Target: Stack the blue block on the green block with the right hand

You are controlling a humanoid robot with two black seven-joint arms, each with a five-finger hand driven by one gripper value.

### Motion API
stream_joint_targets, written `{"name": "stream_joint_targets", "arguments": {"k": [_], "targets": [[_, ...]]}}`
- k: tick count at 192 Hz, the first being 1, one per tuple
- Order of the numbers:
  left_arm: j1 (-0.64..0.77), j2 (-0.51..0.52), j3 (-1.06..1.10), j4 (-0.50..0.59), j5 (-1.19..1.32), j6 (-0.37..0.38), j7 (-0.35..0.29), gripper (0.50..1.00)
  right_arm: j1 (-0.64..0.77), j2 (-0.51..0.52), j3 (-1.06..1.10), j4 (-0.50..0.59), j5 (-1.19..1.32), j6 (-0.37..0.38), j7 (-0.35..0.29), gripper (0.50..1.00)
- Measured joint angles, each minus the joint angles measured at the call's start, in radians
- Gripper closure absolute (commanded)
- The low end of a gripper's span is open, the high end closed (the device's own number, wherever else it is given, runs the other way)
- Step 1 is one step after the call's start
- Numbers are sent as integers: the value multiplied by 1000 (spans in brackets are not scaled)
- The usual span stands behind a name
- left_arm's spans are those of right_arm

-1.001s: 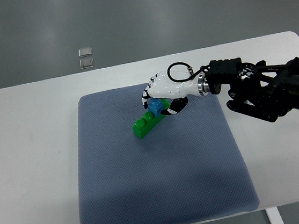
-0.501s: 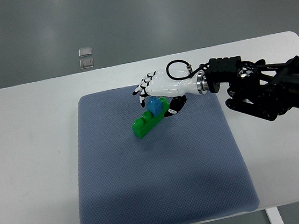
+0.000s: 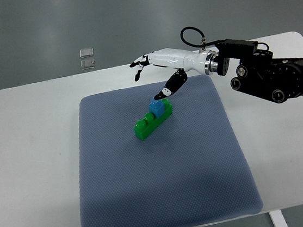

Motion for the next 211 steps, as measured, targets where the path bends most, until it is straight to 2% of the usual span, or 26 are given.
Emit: {"name": "stream_joint_targets", "arguments": {"k": [13, 30, 66, 113, 155, 211], "targets": [[0, 0, 0, 0, 0, 0, 0, 500, -30, -14, 57, -3, 106, 58, -6, 601], [0, 0, 0, 0, 0, 0, 0, 500, -77, -25, 112, -14, 221, 86, -25, 601], [0, 0, -1, 0, 0, 0, 0, 500, -166, -24, 158, -48, 523, 97, -124, 601], [0, 0, 0, 0, 0, 0, 0, 500, -212, -13, 160, -59, 927, 99, -242, 601], [0, 0, 0, 0, 0, 0, 0, 500, -239, -4, 161, -63, 1215, 107, -255, 597], [0, 0, 0, 0, 0, 0, 0, 500, -269, 3, 154, -76, 1246, 105, -248, 583]]}}
